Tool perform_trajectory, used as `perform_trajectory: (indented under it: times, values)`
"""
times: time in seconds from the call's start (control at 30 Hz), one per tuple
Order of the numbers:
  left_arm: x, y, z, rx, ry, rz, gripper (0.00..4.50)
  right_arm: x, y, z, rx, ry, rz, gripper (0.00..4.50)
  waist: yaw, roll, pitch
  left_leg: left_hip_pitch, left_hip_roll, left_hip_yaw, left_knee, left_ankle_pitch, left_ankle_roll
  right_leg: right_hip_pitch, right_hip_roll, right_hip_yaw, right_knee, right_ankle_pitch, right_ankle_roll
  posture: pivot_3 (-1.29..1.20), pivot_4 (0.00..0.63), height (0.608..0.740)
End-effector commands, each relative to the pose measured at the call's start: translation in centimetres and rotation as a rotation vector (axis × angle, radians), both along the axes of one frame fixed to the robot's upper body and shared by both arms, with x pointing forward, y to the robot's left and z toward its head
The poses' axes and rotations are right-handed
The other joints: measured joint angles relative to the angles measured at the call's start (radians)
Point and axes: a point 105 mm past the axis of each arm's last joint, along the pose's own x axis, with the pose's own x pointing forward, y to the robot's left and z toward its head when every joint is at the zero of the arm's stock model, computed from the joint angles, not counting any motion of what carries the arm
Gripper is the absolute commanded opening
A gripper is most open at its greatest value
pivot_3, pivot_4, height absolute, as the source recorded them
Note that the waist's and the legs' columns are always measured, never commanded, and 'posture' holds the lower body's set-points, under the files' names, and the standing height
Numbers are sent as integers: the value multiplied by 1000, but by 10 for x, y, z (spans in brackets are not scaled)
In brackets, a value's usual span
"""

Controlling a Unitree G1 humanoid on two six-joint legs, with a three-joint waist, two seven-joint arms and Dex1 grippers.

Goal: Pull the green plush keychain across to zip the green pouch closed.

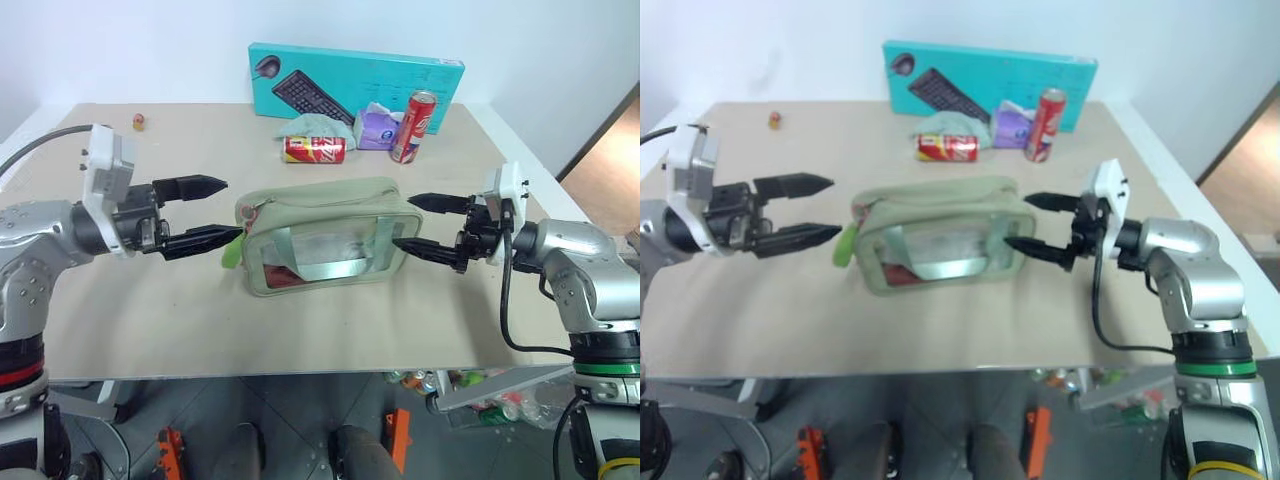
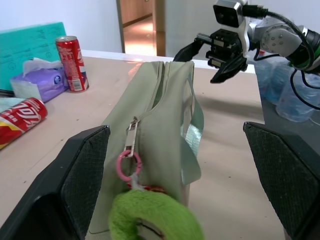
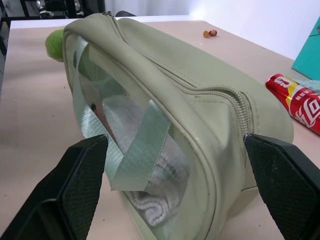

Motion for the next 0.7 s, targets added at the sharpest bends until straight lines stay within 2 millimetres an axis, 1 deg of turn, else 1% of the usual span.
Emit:
perform_trajectory:
  times: [0.03, 0.1, 0.23, 0.33, 0.4, 0.43, 0.57, 0.63, 0.7]
  values:
    - [-10, -2, 4, 1, -35, 5, 4500, -3, 7, 10, 4, -41, 45, 3970, 0, 0, 0, 0, 0, 0, 0, 0, 0, 0, 0, 0, 0, 0, 0, 0, 150, 740]
    - [-12, -2, 1, 6, -33, 10, 4500, -2, 8, 10, 8, -42, 49, 3401, 0, 0, 0, 0, 0, 0, 0, 0, 0, 0, 0, 0, 0, 0, 0, 0, 150, 740]
    - [-12, -7, 1, 1, -39, 8, 4500, -2, 9, 7, 1, -34, 55, 1963, 0, 0, 0, 0, 0, 0, 0, 0, 0, 0, 0, 0, 0, 0, 0, 0, 150, 740]
    - [-7, -8, 2, 8, -48, 13, 4500, -2, 9, 6, 1, -32, 47, 903, 0, 0, 0, 0, 0, 0, 0, 0, 0, 0, 0, 0, 0, 0, 0, 0, 150, 740]
    - [-6, -10, 2, 7, -51, 13, 4500, -2, 9, 5, -1, -31, 45, 281, 0, 0, 0, 0, 0, 0, 0, 0, 0, 0, 1, 0, 0, 0, -1, 0, 150, 740]
    - [-5, -11, 3, 5, -52, 12, 4500, -2, 8, 4, -3, -32, 44, 128, 0, 0, 0, 0, 0, 0, 0, 0, 0, 0, 1, 0, 0, 0, -1, 0, 150, 740]
    - [3, -7, 3, 4, -58, 56, 4500, -4, 6, 5, -13, -46, 32, 128, 0, 0, 0, 0, 0, 0, 0, 0, 0, 0, 1, 0, 0, 0, -1, 0, 150, 740]
    - [10, 2, 2, -5, -64, 108, 4500, -5, 4, 9, -8, -61, 18, 128, 0, 0, 0, 0, 0, 0, 0, 0, 0, 0, 1, 1, 0, 0, -1, 0, 150, 740]
    - [17, 17, 0, -16, -61, 179, 4500, -7, 4, 12, -6, -72, 21, 128, 0, 0, 0, 0, 0, 0, 0, 0, 0, 0, 1, 1, 0, 1, -1, 0, 150, 740]
